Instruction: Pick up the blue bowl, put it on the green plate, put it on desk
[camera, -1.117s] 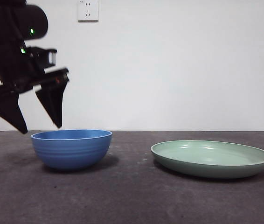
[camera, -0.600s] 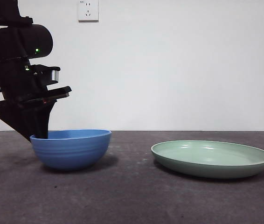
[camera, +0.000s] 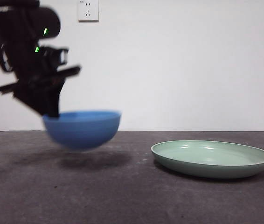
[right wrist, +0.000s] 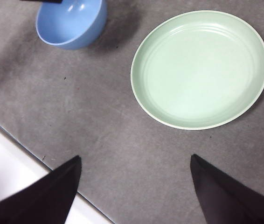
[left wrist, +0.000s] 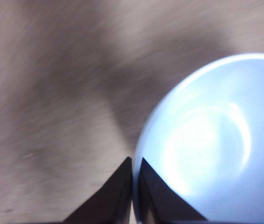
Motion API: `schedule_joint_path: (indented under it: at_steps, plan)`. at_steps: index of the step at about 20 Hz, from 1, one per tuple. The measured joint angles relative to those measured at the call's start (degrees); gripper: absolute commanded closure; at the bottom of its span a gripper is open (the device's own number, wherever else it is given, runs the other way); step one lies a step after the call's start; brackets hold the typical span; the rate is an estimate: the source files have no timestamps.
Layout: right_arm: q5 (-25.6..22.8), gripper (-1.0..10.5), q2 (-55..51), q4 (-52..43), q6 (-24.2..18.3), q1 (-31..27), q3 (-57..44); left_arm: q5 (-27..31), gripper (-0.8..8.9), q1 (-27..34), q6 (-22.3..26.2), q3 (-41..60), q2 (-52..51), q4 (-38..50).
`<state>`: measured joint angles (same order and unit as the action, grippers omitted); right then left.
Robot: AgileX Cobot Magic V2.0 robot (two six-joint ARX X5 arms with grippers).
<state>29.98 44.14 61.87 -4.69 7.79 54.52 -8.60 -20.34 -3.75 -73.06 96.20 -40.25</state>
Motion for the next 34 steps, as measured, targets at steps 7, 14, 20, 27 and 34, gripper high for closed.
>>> schedule_joint_path:
  at_steps: [7, 14, 20, 27, 34]
  plan:
    - [0.00, 5.7, -0.02, -0.48, 0.00, 0.00, 0.00, -0.61, 8.02, -10.16, -3.15, -7.43, -1.25, 0.57]
    - [0.00, 5.7, 0.00, -0.48, 0.04, 0.00, 0.00, -0.66, 8.02, -17.14, -5.86, -17.09, 8.41, 2.29]
    - [-0.02, 5.7, 0.00, -0.48, 0.04, 0.00, 0.00, -0.26, 8.02, -20.87, -6.05, -29.22, 22.12, -0.20]
    - [-0.02, 5.7, -0.02, -0.48, 0.04, 0.00, 0.00, 1.05, 8.03, -21.88, -6.05, -34.45, 30.27, -2.43]
    - [-0.02, 5.7, -0.02, -0.48, 0.04, 0.00, 0.00, 1.20, 6.70, -21.99, -6.05, -34.47, 30.42, -2.49]
